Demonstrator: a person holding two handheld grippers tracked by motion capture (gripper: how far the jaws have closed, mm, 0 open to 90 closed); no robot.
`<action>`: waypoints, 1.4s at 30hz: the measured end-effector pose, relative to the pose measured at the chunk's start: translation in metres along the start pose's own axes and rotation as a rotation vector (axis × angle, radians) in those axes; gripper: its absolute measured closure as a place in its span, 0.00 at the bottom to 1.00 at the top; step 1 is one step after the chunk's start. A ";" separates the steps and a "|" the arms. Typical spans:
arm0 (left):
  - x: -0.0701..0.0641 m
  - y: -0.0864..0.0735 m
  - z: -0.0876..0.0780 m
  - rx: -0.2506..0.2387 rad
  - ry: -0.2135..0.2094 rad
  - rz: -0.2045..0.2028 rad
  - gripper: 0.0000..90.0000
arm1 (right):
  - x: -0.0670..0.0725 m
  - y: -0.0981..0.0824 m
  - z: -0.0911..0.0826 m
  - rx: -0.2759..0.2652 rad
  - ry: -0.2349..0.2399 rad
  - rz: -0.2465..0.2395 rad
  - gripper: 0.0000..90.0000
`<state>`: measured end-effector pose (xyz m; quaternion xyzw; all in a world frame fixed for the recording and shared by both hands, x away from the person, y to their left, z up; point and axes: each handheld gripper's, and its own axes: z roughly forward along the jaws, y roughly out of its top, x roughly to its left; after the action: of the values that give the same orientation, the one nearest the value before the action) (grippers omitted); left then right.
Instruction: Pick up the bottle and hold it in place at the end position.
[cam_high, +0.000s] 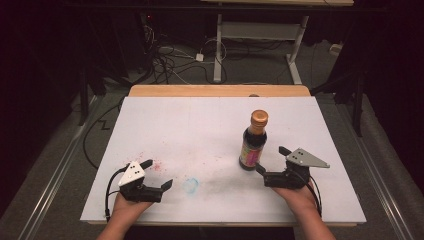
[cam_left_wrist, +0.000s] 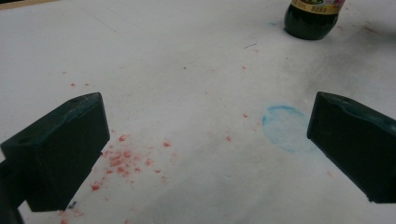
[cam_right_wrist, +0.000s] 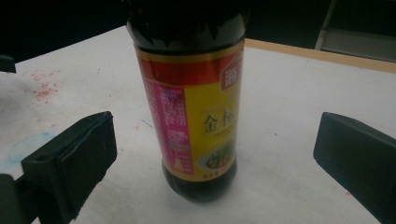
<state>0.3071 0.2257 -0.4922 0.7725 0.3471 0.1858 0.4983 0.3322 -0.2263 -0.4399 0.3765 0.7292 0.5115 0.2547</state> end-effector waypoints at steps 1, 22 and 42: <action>0.000 0.000 0.000 0.000 -0.001 0.000 0.00 | 0.001 0.003 0.003 0.001 0.004 -0.003 0.00; 0.000 0.000 0.000 0.001 -0.007 0.005 0.00 | 0.008 0.025 0.032 0.001 0.027 -0.012 0.00; 0.000 0.000 0.000 0.003 -0.007 0.006 0.00 | 0.005 0.031 0.048 -0.008 0.059 0.008 0.19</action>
<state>0.3071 0.2253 -0.4922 0.7750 0.3433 0.1841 0.4976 0.3747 -0.1891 -0.4275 0.3633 0.7329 0.5261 0.2326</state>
